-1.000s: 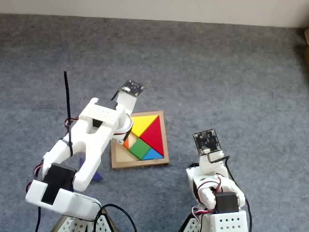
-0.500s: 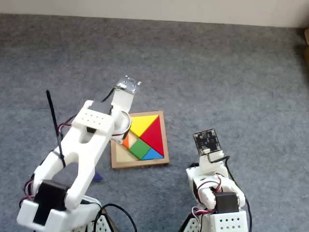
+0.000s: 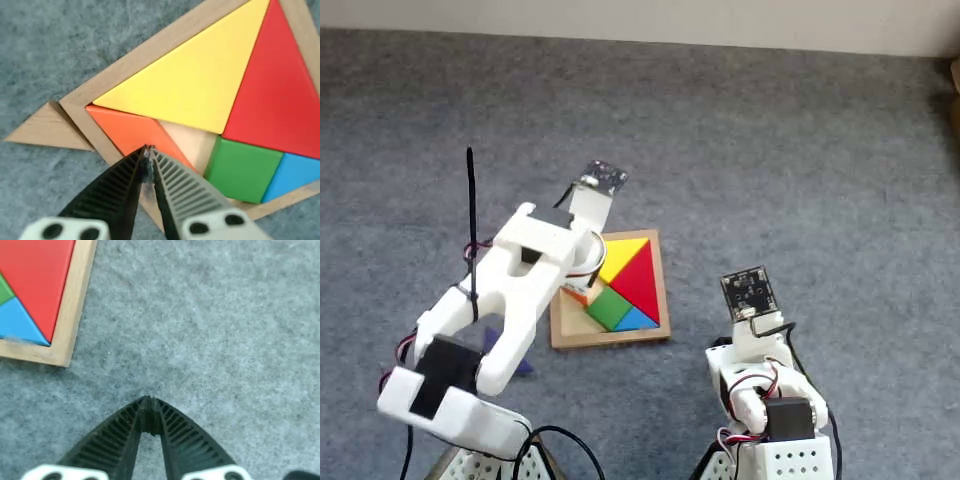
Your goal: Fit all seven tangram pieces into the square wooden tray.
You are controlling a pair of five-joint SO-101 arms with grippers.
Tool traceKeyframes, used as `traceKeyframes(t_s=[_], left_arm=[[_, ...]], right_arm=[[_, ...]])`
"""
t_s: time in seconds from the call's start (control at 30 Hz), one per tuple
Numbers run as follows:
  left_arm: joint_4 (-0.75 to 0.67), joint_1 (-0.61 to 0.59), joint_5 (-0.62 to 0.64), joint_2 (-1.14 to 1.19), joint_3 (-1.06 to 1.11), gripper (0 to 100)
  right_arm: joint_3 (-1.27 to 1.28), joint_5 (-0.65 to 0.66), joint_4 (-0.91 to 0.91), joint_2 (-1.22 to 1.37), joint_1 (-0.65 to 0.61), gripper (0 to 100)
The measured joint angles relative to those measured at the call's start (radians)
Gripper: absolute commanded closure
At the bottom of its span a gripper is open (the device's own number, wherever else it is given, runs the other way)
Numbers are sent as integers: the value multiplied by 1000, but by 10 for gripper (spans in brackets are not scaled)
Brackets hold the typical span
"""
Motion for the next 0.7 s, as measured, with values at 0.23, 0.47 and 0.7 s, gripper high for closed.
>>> traceKeyframes(t_s=[0.23, 0.47, 0.7], left_arm=[[6, -20, -2, 3, -12, 995], [58, -52, -2, -163, -9, 947], [124, -235, 0, -262, -15, 752]], right_arm=[[0, 0, 0, 0, 0, 991], [0, 0, 0, 0, 0, 991], [0, 0, 0, 0, 0, 991]])
